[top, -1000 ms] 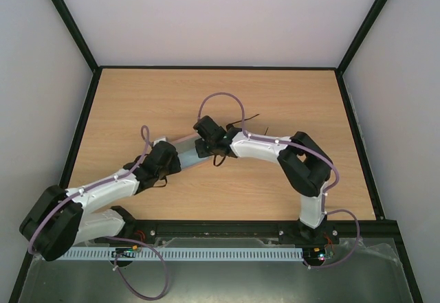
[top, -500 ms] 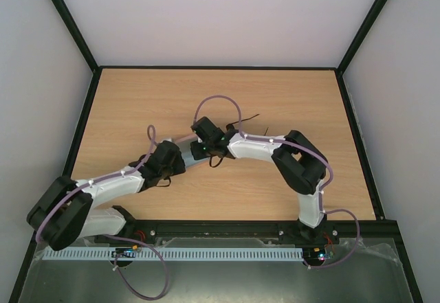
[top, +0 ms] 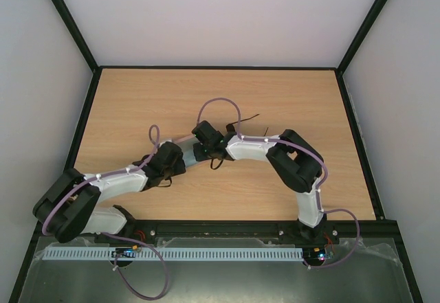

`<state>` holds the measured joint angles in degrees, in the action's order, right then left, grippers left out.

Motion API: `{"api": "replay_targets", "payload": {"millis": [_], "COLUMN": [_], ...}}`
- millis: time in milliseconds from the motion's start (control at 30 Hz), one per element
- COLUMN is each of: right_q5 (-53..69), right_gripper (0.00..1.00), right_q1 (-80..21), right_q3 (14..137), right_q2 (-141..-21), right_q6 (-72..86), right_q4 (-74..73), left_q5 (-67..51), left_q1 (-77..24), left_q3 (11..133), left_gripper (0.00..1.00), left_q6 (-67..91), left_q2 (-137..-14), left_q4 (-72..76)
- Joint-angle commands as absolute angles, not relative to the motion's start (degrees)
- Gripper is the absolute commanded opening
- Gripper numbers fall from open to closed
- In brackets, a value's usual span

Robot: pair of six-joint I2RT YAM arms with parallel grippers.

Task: Organize the sunglasses
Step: Place the glasses cleaning cloth in the sunglasses case.

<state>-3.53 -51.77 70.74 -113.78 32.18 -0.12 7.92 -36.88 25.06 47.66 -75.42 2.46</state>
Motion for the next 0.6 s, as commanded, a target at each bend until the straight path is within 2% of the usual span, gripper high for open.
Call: {"api": "replay_targets", "payload": {"millis": [0, 433, 567], "right_q5": [-7.6, -8.3, -8.2], "right_gripper": [0.11, 0.11, 0.11], "right_q1": [-52.0, -52.0, -52.0], "right_q3": [69.6, 68.6, 68.1], "right_q2": [-114.7, -115.1, -112.9], "right_q6": [33.3, 34.2, 33.8], "right_q4": [-1.9, -2.4, -2.4], "left_q5": [10.2, 9.7, 8.6], "left_q1": [-35.6, -33.3, -33.3], "left_q3": [23.4, 21.3, 21.8], "left_gripper": [0.08, 0.09, 0.12], "left_q6": [47.7, 47.2, 47.2], "left_q2": [-75.3, -76.2, -72.8], "left_q4": [2.7, 4.0, 2.2]}}
